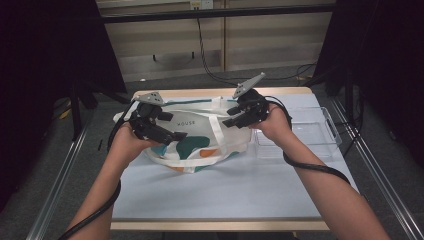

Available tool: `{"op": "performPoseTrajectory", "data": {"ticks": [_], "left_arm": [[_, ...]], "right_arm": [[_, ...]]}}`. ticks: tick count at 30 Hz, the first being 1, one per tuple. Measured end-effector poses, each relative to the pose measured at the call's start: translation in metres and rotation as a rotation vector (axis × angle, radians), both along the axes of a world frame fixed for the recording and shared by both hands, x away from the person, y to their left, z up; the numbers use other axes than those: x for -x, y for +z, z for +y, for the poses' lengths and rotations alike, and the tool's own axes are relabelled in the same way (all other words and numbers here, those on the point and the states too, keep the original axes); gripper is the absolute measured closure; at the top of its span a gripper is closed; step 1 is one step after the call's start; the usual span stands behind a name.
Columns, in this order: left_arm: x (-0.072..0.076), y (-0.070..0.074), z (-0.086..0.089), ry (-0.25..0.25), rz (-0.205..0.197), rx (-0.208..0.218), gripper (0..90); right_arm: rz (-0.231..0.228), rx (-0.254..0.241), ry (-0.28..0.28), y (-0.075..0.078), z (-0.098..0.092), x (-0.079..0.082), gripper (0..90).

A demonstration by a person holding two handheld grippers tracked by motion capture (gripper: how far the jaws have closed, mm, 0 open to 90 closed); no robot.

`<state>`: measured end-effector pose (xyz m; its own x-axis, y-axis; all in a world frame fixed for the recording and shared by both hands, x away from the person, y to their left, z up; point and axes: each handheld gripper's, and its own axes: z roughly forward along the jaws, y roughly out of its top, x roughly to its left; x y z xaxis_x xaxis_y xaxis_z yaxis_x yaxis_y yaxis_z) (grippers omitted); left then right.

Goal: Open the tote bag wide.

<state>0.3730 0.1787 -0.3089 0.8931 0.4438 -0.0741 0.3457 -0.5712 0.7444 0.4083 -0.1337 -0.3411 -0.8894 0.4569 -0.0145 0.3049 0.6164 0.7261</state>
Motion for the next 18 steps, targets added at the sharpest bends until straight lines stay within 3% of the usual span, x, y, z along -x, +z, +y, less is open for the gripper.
{"op": "performPoseTrajectory", "data": {"ticks": [1, 4, 7, 8, 18], "left_arm": [[0.000, 0.001, 0.000, -0.003, -0.004, -0.002, 11.7], [-0.001, 0.002, 0.003, 0.007, -0.001, -0.002, 12.4], [-0.002, 0.003, 0.005, 0.019, 0.002, 0.000, 12.7], [-0.004, 0.004, 0.006, 0.024, -0.010, 0.000, 12.7], [-0.007, 0.016, 0.007, 0.030, -0.039, 0.005, 14.4]], "right_arm": [[0.000, 0.000, 0.000, 0.000, 0.000, 0.000, 57.5], [0.026, -0.003, -0.022, 0.000, -0.001, 0.000, 70.4], [0.020, 0.008, -0.034, 0.000, -0.001, 0.001, 75.6], [0.009, 0.009, -0.033, 0.000, -0.002, 0.003, 81.3], [-0.008, 0.034, 0.011, -0.001, -0.003, 0.011, 86.8]]}}
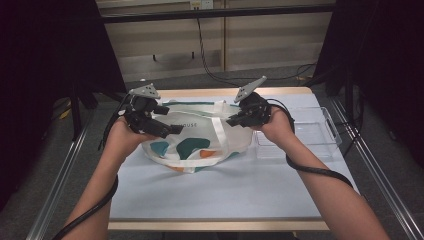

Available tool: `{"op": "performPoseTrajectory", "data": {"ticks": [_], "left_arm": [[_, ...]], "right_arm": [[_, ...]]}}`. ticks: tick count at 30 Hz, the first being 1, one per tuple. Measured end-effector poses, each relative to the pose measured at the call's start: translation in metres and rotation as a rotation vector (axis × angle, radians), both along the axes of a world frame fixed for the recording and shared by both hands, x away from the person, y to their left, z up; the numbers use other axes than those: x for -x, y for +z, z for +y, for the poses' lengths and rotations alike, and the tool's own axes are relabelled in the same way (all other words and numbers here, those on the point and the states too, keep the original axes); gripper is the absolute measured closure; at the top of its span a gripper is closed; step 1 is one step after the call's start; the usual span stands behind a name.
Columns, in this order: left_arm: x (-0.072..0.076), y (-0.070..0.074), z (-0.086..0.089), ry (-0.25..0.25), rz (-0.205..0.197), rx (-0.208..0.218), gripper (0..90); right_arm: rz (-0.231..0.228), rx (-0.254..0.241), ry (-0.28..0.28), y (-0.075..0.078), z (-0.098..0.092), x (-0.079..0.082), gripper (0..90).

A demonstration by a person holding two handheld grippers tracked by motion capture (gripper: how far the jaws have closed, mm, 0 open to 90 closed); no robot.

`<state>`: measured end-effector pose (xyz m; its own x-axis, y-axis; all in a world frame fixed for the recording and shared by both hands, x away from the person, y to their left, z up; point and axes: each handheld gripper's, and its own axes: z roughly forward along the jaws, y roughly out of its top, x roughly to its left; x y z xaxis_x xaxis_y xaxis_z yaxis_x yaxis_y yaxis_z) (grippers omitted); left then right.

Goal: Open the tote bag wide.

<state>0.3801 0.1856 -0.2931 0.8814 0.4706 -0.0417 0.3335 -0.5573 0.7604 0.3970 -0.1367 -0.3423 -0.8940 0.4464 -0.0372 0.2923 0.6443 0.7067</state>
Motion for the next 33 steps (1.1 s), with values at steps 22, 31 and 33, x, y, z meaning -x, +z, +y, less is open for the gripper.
{"op": "performPoseTrajectory", "data": {"ticks": [22, 31, 33], "left_arm": [[-0.024, 0.017, -0.010, -0.009, -0.026, -0.014, 25.4], [-0.036, 0.019, -0.005, 0.002, -0.036, -0.014, 29.1], [-0.039, 0.017, -0.005, 0.013, -0.037, -0.024, 29.0]], "right_arm": [[-0.028, 0.044, 0.067, 0.002, 0.002, 0.010, 87.5], [-0.013, 0.041, 0.073, -0.001, 0.000, 0.011, 87.4], [-0.013, 0.043, 0.070, -0.001, 0.000, 0.012, 87.4]]}}
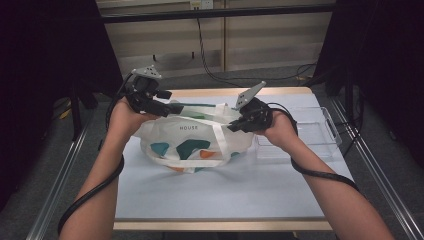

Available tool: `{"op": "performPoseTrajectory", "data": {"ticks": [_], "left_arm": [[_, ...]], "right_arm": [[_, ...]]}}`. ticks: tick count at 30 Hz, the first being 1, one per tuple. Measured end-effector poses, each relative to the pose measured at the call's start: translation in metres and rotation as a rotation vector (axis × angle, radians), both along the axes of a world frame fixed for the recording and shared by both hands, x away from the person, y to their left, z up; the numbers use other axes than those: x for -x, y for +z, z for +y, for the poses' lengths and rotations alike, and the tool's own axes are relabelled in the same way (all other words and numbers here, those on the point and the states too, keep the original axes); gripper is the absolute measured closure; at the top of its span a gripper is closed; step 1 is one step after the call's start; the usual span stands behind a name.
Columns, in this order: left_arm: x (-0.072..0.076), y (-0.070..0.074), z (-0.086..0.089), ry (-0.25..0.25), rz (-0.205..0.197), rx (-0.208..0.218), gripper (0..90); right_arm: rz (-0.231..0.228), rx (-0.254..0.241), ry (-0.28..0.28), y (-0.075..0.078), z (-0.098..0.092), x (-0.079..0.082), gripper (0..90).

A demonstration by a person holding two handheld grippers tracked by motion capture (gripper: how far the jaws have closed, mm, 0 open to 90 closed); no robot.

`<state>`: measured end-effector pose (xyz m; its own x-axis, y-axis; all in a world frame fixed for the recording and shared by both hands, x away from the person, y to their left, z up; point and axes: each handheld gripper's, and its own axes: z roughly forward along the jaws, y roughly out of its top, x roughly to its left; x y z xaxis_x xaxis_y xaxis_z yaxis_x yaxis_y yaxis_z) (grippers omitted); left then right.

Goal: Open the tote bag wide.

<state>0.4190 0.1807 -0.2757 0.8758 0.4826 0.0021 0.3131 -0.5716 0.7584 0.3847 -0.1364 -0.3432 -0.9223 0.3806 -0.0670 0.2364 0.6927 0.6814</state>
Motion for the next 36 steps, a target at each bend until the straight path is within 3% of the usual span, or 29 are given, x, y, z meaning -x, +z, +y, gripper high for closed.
{"op": "performPoseTrajectory", "data": {"ticks": [18, 19, 21, 22, 25, 29, 33, 36], "left_arm": [[-0.016, -0.005, 0.008, 0.020, -0.010, -0.045, 29.8], [-0.016, -0.006, 0.008, 0.026, -0.001, -0.033, 29.8], [-0.019, -0.008, 0.009, 0.017, 0.006, -0.066, 31.3], [-0.019, -0.010, 0.009, 0.022, 0.012, -0.060, 31.3], [-0.022, -0.014, 0.013, 0.032, 0.014, -0.080, 35.1], [-0.024, -0.018, 0.013, 0.010, 0.016, -0.108, 47.8], [-0.026, -0.021, 0.016, 0.016, 0.046, -0.089, 53.2], [-0.027, -0.023, 0.017, 0.009, 0.056, -0.097, 60.7]], "right_arm": [[-0.002, 0.013, 0.020, 0.001, 0.001, 0.001, 87.3], [-0.002, 0.013, 0.020, 0.001, 0.001, 0.001, 87.3], [-0.003, 0.017, 0.024, 0.002, 0.001, 0.001, 87.4], [-0.003, 0.017, 0.024, 0.002, 0.001, 0.001, 87.4], [-0.004, 0.017, 0.027, 0.002, 0.001, 0.002, 87.4], [-0.007, 0.014, 0.030, 0.001, 0.000, 0.002, 87.3], [-0.006, 0.007, 0.025, 0.000, 0.000, 0.002, 87.3], [-0.009, 0.001, 0.027, 0.001, 0.000, 0.002, 87.3]]}}
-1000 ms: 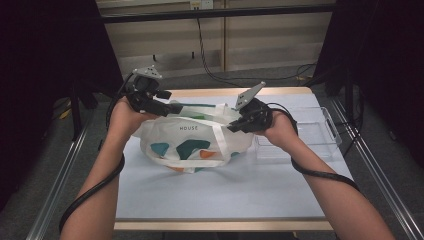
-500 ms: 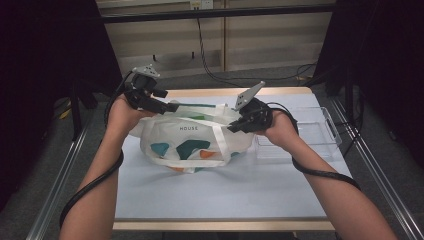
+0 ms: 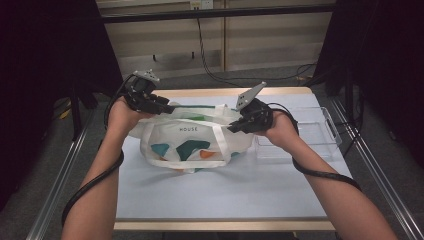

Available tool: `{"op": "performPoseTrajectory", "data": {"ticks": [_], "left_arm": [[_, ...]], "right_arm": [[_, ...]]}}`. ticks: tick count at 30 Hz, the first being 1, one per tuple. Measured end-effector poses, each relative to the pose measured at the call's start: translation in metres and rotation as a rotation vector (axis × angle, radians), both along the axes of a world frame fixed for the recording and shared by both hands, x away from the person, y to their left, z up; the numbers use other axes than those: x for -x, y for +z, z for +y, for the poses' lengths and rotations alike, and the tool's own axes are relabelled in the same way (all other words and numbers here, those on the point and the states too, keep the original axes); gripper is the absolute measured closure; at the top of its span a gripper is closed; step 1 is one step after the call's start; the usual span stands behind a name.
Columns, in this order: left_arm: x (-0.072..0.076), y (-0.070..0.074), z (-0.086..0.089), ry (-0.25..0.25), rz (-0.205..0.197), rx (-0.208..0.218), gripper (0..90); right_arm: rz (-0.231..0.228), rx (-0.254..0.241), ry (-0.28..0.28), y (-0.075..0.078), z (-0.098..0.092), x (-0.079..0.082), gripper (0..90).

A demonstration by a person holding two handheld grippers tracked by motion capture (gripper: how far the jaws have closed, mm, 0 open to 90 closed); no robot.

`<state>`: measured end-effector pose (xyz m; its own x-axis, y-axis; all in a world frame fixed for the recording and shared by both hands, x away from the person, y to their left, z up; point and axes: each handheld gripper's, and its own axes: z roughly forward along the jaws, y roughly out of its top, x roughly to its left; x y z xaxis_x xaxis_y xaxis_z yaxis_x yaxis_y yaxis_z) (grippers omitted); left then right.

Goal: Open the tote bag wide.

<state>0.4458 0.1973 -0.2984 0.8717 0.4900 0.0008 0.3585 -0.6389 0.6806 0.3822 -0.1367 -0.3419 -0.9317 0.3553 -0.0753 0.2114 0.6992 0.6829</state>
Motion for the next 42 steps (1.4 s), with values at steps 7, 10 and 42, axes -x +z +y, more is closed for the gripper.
{"op": "performPoseTrajectory", "data": {"ticks": [7, 10, 42], "left_arm": [[-0.001, -0.002, 0.002, 0.031, 0.029, -0.008, 69.3], [-0.002, -0.002, 0.003, 0.021, 0.028, -0.027, 77.8], [-0.022, -0.008, -0.001, 0.172, 0.036, 0.063, 86.2]], "right_arm": [[-0.003, -0.002, -0.006, 0.001, 0.000, 0.001, 87.2], [-0.008, 0.000, 0.001, 0.000, 0.001, 0.001, 87.3], [0.041, 0.019, 0.081, -0.010, -0.003, 0.013, 87.3]]}}
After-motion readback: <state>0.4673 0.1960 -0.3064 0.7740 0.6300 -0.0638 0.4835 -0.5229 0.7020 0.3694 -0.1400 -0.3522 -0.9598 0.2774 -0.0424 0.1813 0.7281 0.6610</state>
